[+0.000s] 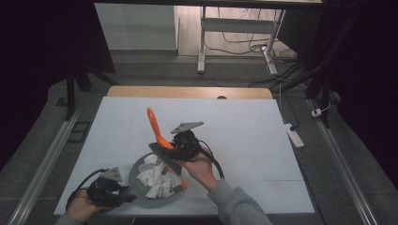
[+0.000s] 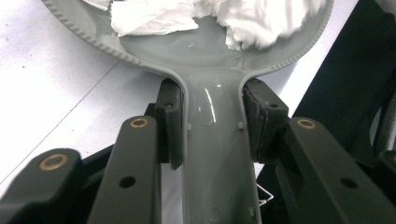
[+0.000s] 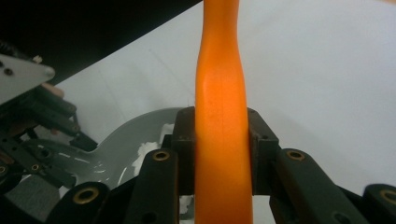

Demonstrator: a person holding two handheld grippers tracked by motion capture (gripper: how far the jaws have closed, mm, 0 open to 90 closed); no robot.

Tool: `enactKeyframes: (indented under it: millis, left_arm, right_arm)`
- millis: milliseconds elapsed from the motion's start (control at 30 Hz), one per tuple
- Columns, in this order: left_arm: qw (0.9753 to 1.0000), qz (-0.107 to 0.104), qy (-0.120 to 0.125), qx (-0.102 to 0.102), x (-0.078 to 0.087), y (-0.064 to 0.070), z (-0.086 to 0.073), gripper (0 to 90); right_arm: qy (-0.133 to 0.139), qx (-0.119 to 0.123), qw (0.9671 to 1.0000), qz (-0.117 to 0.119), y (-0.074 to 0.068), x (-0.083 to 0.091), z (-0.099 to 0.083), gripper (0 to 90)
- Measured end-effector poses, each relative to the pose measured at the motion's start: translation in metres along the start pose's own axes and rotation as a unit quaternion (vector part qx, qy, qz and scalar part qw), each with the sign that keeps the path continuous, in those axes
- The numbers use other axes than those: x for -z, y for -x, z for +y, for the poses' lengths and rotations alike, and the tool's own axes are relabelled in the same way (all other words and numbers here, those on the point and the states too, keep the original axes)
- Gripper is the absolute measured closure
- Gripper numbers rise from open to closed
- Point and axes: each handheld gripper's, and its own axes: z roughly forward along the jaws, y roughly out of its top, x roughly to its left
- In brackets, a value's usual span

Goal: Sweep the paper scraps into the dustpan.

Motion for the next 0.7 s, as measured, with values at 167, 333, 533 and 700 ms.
enactKeyframes:
  millis: [167,333,533,700]
  left_arm:
    - [1.0,0.0,0.002,0.001,-0.001,0.0,-0.001,62.1]
    - [1.0,0.0,0.002,0.002,-0.002,0.0,-0.001,62.1]
    - [1.0,0.0,0.001,0.002,-0.002,0.0,-0.001,62.0]
    - [1.0,-0.001,0.001,0.002,-0.002,0.0,-0.001,62.0]
  right_arm:
    - [0.008,-0.005,0.9998,-0.017,0.01,0.01,0.0,70.1]
    - [0.001,-0.005,0.9993,-0.036,0.018,0.011,-0.004,70.1]
    - [-0.036,-0.003,0.9972,-0.066,0.035,-0.004,-0.013,70.1]
    - [-0.061,0.001,0.9946,-0.084,0.044,-0.021,-0.016,70.1]
